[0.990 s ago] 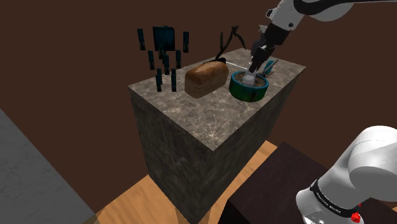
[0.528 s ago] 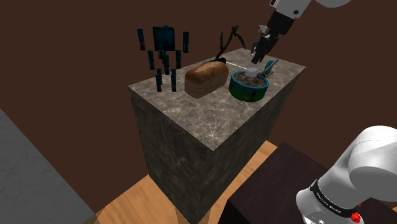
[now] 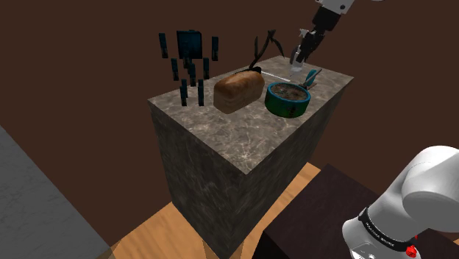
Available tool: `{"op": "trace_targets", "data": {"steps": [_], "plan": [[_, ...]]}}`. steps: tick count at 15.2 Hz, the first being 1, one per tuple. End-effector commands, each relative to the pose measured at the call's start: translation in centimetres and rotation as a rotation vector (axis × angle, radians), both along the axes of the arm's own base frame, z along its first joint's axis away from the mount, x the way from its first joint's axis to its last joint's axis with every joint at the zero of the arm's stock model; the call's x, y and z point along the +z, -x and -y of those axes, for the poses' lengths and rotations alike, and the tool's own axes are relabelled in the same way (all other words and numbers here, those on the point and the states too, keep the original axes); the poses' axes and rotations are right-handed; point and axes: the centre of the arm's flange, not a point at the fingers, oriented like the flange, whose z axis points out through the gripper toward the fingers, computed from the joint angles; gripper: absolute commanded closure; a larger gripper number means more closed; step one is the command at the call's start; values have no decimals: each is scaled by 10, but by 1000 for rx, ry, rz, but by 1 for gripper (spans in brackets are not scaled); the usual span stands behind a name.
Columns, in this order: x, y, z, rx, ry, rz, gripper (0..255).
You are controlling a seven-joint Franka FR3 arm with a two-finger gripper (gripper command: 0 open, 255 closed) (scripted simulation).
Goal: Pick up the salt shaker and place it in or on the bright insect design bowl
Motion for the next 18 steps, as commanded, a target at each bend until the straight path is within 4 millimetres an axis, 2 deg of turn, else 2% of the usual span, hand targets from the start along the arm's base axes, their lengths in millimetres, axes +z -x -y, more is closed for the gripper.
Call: {"op": "trace_targets", "data": {"steps": [1, 3, 18], "plan": [[4, -12, 24, 2, 2, 0, 255], [6, -20, 41, 1, 2, 0, 255], [-74, -20, 41, 1, 2, 0, 255]]}}
